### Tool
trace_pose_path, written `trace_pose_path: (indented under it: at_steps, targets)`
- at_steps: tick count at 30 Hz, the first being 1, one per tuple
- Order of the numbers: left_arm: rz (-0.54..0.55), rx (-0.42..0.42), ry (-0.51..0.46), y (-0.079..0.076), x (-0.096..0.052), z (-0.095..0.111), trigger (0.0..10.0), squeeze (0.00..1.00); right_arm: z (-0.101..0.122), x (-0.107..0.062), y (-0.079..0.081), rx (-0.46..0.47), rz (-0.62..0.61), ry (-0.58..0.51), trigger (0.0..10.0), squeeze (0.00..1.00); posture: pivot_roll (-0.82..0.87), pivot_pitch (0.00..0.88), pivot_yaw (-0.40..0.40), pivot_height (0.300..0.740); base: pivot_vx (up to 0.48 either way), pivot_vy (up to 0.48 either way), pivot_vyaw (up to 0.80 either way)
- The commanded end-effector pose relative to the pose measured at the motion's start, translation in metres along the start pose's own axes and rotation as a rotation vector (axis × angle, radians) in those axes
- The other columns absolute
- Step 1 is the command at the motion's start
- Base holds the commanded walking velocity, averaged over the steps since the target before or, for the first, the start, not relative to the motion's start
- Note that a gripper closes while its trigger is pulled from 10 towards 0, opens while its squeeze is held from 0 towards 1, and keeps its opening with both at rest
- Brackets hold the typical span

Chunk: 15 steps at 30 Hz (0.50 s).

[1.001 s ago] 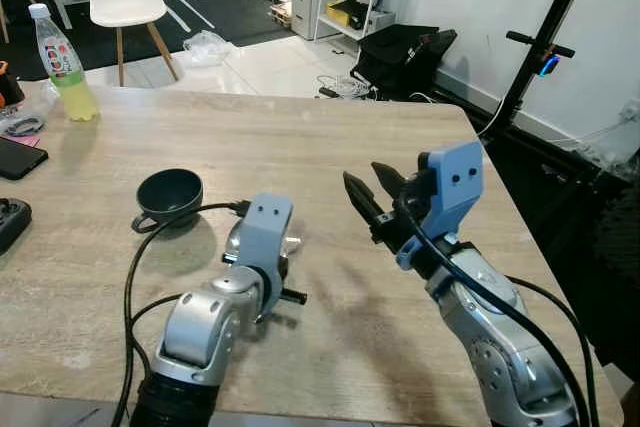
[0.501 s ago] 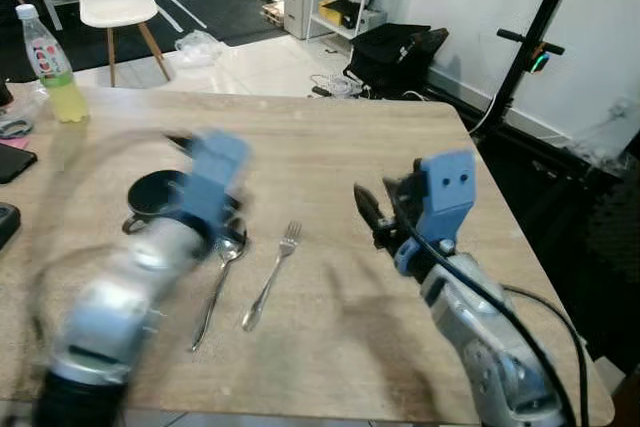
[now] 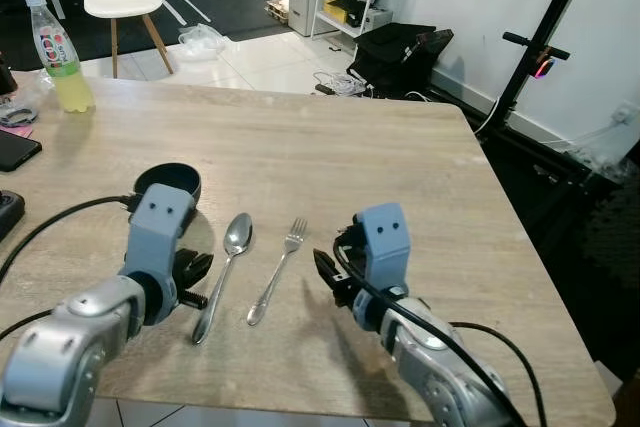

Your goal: Setting the table

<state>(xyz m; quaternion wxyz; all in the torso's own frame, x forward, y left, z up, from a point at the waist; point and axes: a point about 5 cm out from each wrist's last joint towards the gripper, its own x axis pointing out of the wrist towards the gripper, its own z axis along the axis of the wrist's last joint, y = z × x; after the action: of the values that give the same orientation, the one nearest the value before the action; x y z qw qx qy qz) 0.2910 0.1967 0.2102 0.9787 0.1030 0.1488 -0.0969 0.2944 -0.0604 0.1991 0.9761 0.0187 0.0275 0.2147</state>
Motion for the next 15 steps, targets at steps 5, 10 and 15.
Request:
trace_pose_path:
  at_steps: [5, 10, 15]
  targets:
    - [0.071, 0.017, 0.024, 0.009, 0.008, -0.013, 10.0, 0.0, 0.008, 0.001, -0.008, 0.022, -0.048, -0.041, 10.0, 0.0, 0.12, 0.155, -0.001, 0.74, 0.0, 0.0, 0.0]
    - [0.047, -0.016, -0.015, 0.01, 0.017, 0.0, 10.0, 0.0, 0.008, 0.001, -0.011, 0.11, -0.057, -0.006, 10.0, 0.0, 0.11, 0.165, -0.006, 0.74, 0.0, 0.0, 0.0]
    - [0.073, -0.013, -0.071, 0.021, 0.021, 0.014, 10.0, 0.0, 0.002, 0.009, 0.014, 0.219, 0.071, 0.074, 10.0, 0.0, 0.11, 0.177, -0.002, 0.74, 0.0, 0.0, 0.0]
